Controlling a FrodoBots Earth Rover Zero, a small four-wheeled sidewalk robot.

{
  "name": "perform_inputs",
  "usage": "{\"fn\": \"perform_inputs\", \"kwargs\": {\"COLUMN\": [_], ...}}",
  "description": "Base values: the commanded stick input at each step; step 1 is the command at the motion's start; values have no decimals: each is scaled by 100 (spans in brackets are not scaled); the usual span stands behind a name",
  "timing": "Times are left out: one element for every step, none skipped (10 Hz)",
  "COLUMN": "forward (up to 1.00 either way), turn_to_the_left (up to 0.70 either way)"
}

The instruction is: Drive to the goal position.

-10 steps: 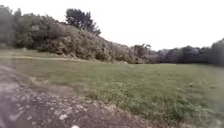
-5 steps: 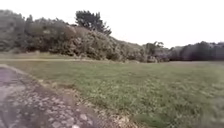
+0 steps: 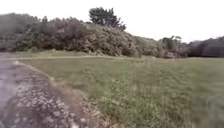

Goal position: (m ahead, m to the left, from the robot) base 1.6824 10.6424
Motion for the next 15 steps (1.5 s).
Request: {"fn": "perform_inputs", "kwargs": {"forward": [70,70,70,70,70,70,70,70,70,70,70,70,70,70,70], "turn_to_the_left": [35,35,35,35,35,35,35,35,35,35,35,35,35,35,35]}}
